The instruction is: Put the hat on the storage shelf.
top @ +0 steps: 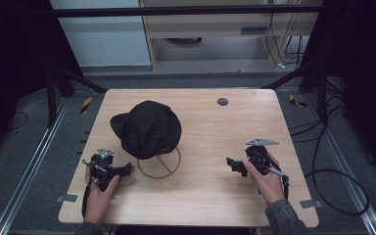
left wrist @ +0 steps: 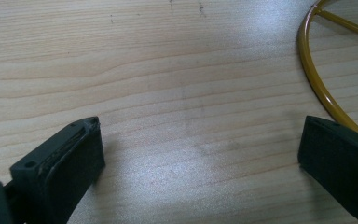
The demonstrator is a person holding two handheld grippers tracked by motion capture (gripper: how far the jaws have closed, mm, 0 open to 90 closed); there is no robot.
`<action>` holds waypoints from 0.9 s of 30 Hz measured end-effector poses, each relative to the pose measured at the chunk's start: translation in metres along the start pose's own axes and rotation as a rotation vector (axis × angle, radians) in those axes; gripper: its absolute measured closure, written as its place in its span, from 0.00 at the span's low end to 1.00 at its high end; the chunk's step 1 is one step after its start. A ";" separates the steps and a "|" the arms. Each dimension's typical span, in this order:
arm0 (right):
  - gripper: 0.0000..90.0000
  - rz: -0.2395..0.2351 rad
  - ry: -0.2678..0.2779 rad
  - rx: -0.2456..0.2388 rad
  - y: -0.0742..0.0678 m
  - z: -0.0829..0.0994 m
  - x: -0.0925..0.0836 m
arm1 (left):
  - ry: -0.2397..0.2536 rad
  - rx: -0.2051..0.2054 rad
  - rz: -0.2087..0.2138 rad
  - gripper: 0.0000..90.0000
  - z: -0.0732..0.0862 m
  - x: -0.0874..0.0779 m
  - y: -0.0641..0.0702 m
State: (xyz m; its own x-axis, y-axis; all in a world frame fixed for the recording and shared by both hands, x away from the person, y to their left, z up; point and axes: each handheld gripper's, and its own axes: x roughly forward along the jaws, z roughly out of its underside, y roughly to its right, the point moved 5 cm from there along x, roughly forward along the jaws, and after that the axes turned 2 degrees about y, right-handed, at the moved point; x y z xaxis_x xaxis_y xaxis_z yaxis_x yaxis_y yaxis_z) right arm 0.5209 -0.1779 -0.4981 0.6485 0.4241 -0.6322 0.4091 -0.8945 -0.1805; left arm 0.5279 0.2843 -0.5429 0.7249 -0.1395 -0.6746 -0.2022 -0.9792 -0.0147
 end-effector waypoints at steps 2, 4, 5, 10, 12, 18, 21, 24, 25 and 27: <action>0.12 -0.001 -0.002 0.007 0.000 0.004 0.003 | 0.000 0.000 0.000 0.00 0.000 0.000 0.000; 0.12 -0.001 -0.008 0.011 0.000 0.007 0.005 | 0.000 0.000 0.000 0.00 0.000 0.000 0.000; 0.12 -0.001 -0.012 0.010 0.000 0.009 0.006 | 0.000 0.000 0.000 0.00 0.000 0.000 0.000; 0.12 -0.004 -0.026 0.004 -0.004 0.016 0.012 | 0.000 0.000 0.000 0.00 0.000 0.000 0.000; 0.12 -0.006 -0.029 0.006 -0.005 0.019 0.014 | 0.000 0.000 0.000 0.00 0.000 0.000 0.000; 0.12 0.004 -0.049 -0.007 -0.009 0.027 0.021 | 0.000 0.000 0.000 0.00 0.000 0.000 0.000; 0.13 0.008 -0.056 -0.012 -0.011 0.029 0.024 | 0.001 -0.001 0.000 0.00 0.000 0.000 0.000; 0.13 0.012 -0.051 -0.015 -0.012 0.028 0.025 | 0.000 0.000 0.000 0.00 0.000 0.000 0.000; 0.13 0.011 -0.050 -0.017 -0.013 0.028 0.025 | 0.000 0.000 0.000 0.00 0.000 0.000 0.000; 0.13 0.010 -0.052 -0.020 -0.014 0.029 0.026 | 0.000 0.000 0.000 0.00 0.000 0.000 0.000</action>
State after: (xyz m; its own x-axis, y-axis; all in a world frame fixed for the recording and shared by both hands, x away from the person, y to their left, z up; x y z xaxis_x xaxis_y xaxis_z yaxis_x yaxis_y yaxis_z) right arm 0.5135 -0.1580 -0.5342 0.6184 0.4072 -0.6722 0.4161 -0.8952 -0.1595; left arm 0.5279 0.2843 -0.5429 0.7250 -0.1394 -0.6745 -0.2020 -0.9793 -0.0147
